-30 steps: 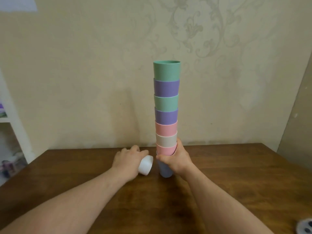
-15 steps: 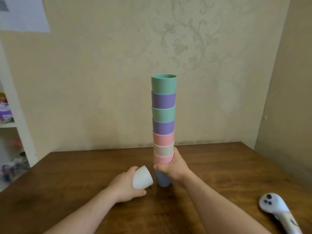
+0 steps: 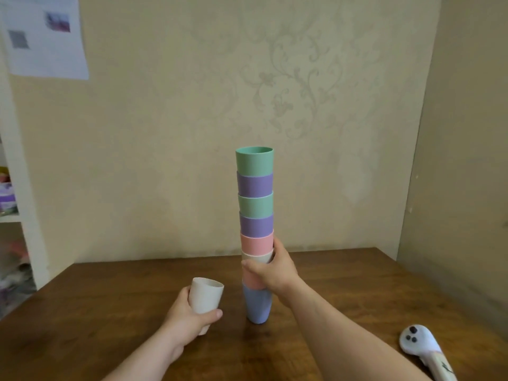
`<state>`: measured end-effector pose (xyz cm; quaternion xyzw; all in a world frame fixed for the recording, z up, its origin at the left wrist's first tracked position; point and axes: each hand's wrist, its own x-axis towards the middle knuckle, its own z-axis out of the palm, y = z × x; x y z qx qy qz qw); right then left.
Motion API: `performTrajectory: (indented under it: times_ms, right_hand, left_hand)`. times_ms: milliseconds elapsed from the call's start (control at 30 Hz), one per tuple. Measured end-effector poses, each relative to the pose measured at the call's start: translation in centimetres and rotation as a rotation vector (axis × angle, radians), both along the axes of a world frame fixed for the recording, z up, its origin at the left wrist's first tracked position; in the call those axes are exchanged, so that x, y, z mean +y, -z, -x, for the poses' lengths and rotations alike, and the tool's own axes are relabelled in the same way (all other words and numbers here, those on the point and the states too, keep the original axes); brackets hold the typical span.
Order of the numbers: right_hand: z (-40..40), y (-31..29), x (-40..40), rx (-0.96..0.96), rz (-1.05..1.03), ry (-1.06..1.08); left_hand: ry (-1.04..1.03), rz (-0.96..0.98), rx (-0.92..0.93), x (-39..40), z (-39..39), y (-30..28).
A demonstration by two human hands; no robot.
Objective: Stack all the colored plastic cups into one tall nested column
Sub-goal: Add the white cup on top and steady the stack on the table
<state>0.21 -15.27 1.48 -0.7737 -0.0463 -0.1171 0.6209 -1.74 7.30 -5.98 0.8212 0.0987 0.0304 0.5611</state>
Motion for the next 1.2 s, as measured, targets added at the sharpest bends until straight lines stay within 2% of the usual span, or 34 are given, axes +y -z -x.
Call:
performTrajectory:
  times_ms: [167,267,367,467,600,700,800,933,1067,1200]
  right_hand:
    - [0.0,0.5,0.5,-0.011,0.025,0.034]
    - [0.2,0.5,0.2,-0.018,0.032,0.019]
    - [0.3,0.4,-0.1,-0.023,0.041,0.003]
    - [0.2,0.5,-0.3,-0.032,0.033,0.000]
    - [0.0,0.7,-0.4,-0.026,0.023,-0.008]
    - [0.3,0.6,-0.4,-0.026,0.017,-0.019]
    - [0.5,0.3,-0.4,-0.032,0.016,-0.025]
    - [0.8,0.1,-0.3,-0.030,0.013,-0.034]
    - [0.8,0.1,-0.3,-0.033,0.008,-0.037]
    - [0.7,0.1,-0.4,-0.033,0.020,-0.042]
  left_hand:
    - [-0.105,0.070,0.006,-0.6,0.4,-0.1]
    - [-0.093,0.100,-0.008,-0.9,0.8,-0.3]
    - [-0.109,0.217,-0.089,-1.0,0.8,-2.8]
    - [-0.108,0.378,-0.273,-1.1,0.3,-8.8]
    - [-0.018,0.485,-0.548,-2.1,0.3,-19.8]
    - [0.082,0.480,-0.711,-3.7,1.1,-27.7]
    - [0.155,0.376,-0.817,-5.7,1.5,-33.0]
    - [0.204,0.192,-0.799,-8.2,0.7,-33.5]
    - [0.156,0.174,-0.750,-8.7,-0.7,-31.6]
    - [0.195,0.143,-0.696,-8.6,-1.5,-30.1]
